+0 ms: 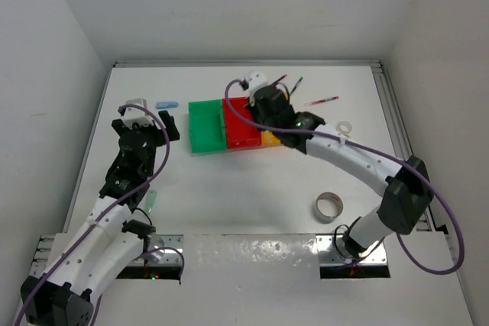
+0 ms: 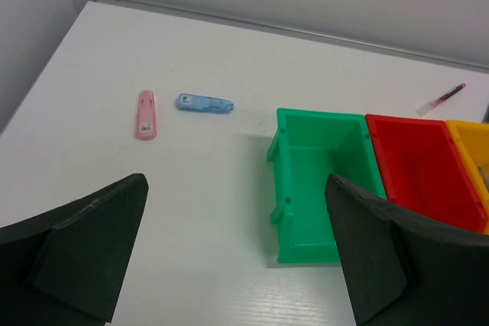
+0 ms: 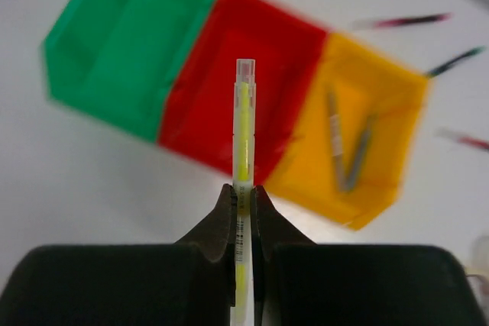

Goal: Sort the stationery into containers
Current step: Pick up the pen from the center of the board, then place the pen in the storage box.

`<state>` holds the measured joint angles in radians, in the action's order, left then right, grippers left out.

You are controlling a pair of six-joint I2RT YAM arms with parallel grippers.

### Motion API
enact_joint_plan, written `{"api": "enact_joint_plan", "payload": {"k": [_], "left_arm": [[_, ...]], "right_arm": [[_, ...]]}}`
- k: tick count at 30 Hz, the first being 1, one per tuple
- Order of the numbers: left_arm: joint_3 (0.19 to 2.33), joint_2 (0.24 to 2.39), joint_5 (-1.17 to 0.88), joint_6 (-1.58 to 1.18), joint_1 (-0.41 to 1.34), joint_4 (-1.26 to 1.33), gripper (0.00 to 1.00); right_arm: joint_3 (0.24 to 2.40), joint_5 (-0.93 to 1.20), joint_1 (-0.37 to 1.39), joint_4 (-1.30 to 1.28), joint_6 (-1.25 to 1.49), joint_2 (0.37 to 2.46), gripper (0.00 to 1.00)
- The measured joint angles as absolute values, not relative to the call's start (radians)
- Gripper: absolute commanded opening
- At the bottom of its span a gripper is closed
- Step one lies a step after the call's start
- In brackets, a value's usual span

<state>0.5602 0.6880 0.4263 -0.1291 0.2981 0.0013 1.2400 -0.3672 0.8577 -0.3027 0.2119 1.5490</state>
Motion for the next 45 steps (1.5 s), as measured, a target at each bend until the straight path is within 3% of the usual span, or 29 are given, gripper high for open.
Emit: {"api": "enact_joint_plan", "payload": {"k": [5, 12, 34, 39, 45], "left_arm": [[0.56, 0.749, 0.373, -0.128, 0.252, 0.006, 0.99], [0.562, 0.834, 0.305, -0.128, 0.171, 0.03, 0.98], [0.565, 0.917, 0.235, -0.105, 0.103, 0.096, 0.98], [0.565, 0.917, 0.229, -0.098, 0.103, 0.102, 0.98], [0.565, 0.917, 0.215, -0.094, 0.102, 0.11, 0.98]], "right_arm": [[1.317, -0.348, 0.643, -0.204, 0.023, 1.637, 0.0], [1.373, -0.228, 0.514, -0.15, -0.109, 1.872, 0.0], [1.375, -0.093, 0.453, -0.098, -0.152, 2.024, 0.0], [1.383, -0.092, 0.453, -0.112, -0.148, 2.027, 0.25], [1.401, -0.092, 0.453, -0.133, -0.146, 2.026, 0.34]]}}
